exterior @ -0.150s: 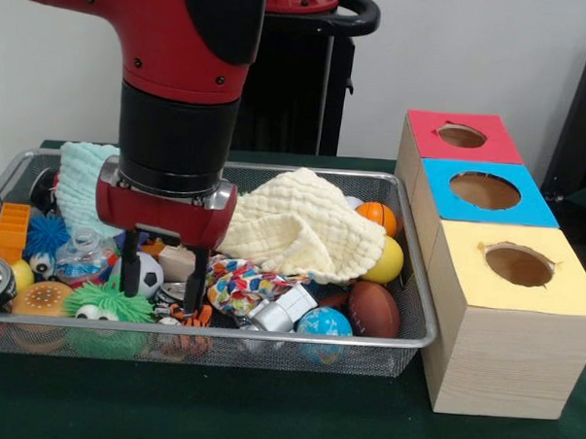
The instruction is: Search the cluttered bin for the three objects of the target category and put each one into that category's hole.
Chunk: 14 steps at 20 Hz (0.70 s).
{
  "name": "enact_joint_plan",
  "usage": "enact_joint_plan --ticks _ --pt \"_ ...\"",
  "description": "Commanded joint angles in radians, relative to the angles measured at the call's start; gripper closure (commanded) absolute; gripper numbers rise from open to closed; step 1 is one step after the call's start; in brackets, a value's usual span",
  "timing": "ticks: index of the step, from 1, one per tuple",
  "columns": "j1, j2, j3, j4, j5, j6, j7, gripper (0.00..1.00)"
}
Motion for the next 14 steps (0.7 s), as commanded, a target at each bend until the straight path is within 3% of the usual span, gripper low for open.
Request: enact_joint_plan --ticks 1,14 --pt "-0.034 0.0 0.054 0.104 0.01 0.052 -0.139 0.0" --pt "-0.031 -0.025 0.062 0.099 0.033 0.12 -0.142 0.0"
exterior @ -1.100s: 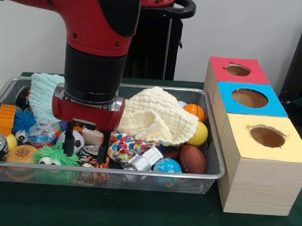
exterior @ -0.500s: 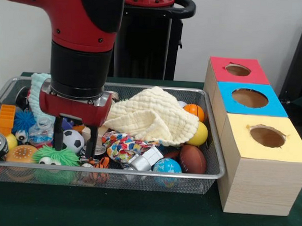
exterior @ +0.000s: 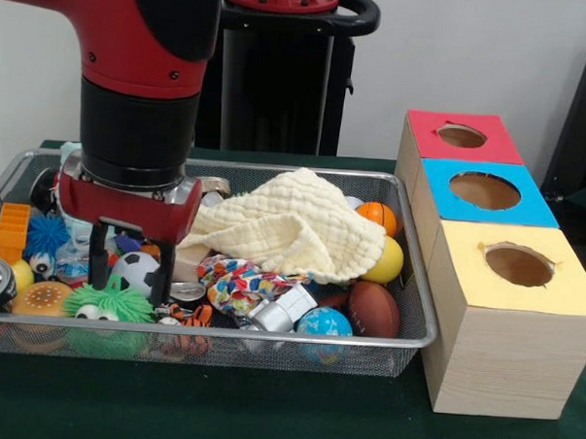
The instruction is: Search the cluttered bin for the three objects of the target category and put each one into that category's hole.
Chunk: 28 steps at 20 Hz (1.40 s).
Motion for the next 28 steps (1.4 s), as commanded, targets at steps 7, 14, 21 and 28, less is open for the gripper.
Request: enact_joint_plan --ticks 7,14,21,28 --pt "-0.008 -0.033 0.06 0.104 0.037 0.12 -0.149 0.0" --pt "0.0 -0.049 0.058 0.107 0.053 0.142 -0.132 0.0" --pt "-0.003 -0.046 0.059 0.102 0.053 0.143 -0.137 0.0" --pt "-0.005 -0.017 0.071 0.106 0.061 0.138 -0.14 0.0"
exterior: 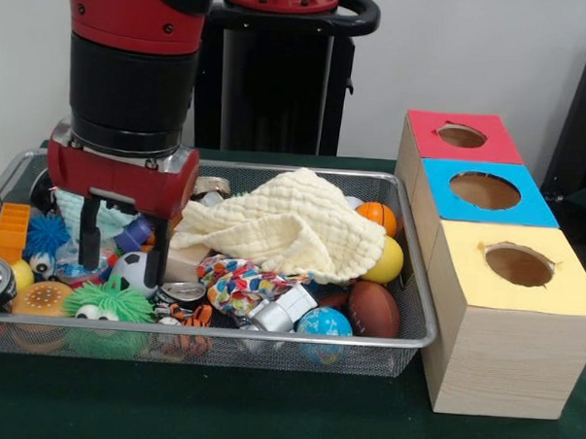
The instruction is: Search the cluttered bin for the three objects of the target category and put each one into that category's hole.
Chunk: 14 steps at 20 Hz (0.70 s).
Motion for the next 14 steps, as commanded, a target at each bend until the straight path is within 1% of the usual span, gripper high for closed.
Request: enact_joint_plan --ticks 1,5,8,9,12,14 --pt "-0.005 0.032 0.073 0.109 0.036 0.125 -0.137 0.0" --pt "-0.007 0.044 0.073 0.129 0.038 0.102 -0.132 0.0" --pt "-0.011 0.046 0.074 0.166 0.037 0.028 -0.107 0.0" --pt "-0.011 0.047 0.074 0.171 0.038 0.022 -0.103 0.0" --pt "-0.003 0.044 0.065 0.189 0.03 -0.009 -0.078 0.0" --pt "0.0 0.041 0.059 0.214 0.037 -0.027 -0.042 0.0"
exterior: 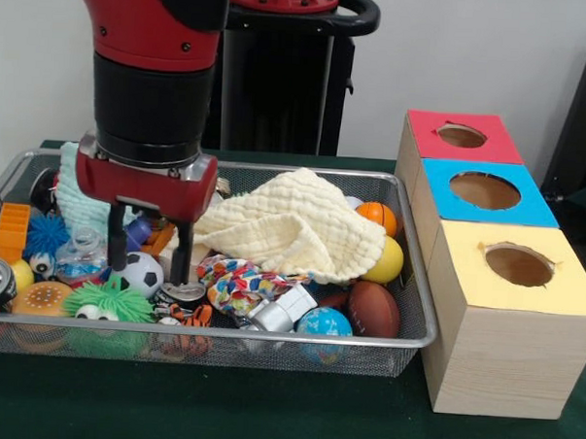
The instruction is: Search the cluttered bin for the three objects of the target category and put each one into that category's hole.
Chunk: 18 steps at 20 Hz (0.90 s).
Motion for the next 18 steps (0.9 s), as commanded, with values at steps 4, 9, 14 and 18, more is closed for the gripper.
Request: enact_joint_plan --ticks 4,9,14,18 --pt "-0.003 0.036 0.059 0.207 0.036 -0.071 0.015 0.0" --pt "0.001 0.029 0.044 0.268 0.018 -0.189 0.066 0.0" --pt "-0.012 0.038 0.031 0.333 -0.004 -0.365 0.108 0.0" --pt "-0.028 0.057 0.028 0.343 -0.03 -0.479 0.085 0.0"
